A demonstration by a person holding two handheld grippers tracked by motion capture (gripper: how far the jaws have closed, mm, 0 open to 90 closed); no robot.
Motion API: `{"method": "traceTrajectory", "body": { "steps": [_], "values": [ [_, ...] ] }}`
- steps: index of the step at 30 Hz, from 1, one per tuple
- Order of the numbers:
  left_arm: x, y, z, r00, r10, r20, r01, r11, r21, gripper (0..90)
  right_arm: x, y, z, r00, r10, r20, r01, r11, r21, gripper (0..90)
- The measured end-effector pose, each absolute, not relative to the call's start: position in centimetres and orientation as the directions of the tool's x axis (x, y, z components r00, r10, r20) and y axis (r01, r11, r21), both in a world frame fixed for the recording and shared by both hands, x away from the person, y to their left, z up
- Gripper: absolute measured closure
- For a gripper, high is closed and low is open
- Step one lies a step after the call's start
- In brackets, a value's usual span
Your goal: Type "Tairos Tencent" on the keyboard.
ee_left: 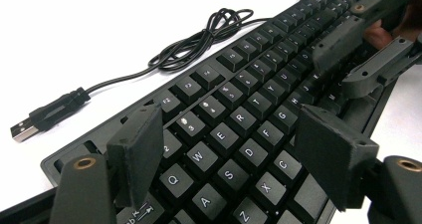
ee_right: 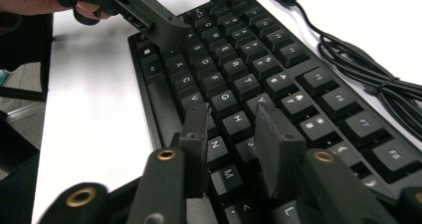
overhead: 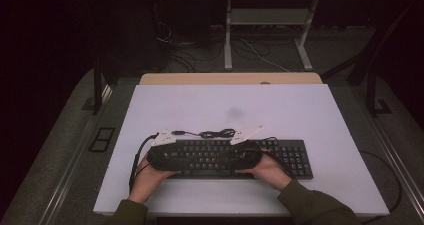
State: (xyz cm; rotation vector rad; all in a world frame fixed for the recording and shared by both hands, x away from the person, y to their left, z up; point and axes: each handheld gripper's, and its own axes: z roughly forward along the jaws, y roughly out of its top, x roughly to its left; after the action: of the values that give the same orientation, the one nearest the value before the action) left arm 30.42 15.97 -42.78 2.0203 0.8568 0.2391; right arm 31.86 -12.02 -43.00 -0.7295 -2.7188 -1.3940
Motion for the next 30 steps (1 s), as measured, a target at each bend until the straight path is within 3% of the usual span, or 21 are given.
{"method": "traceTrajectory", "body": {
  "steps": [7,13,28,30],
  "values": [
    [30.6,15.4,-42.8,0.752,0.64,-0.159,0.477,-0.361,0.801,35.2,32.1,-12.5,-42.9,-0.888,0.415,0.197,0.403,0.499,0.767,49.1],
    [30.7,14.8,-42.8,0.76,0.631,-0.156,0.472,-0.371,0.8,48.1,32.3,-12.7,-43.0,-0.882,0.439,0.172,0.4,0.504,0.766,38.5],
    [31.5,13.0,-42.9,0.777,0.608,-0.164,0.478,-0.4,0.782,88.4,32.7,-13.3,-43.0,-0.869,0.466,0.162,0.406,0.488,0.773,30.4],
    [31.6,12.8,-43.0,0.777,0.606,-0.168,0.481,-0.399,0.781,88.6,32.7,-13.4,-43.0,-0.869,0.468,0.161,0.405,0.487,0.774,29.7]
  ]
}}
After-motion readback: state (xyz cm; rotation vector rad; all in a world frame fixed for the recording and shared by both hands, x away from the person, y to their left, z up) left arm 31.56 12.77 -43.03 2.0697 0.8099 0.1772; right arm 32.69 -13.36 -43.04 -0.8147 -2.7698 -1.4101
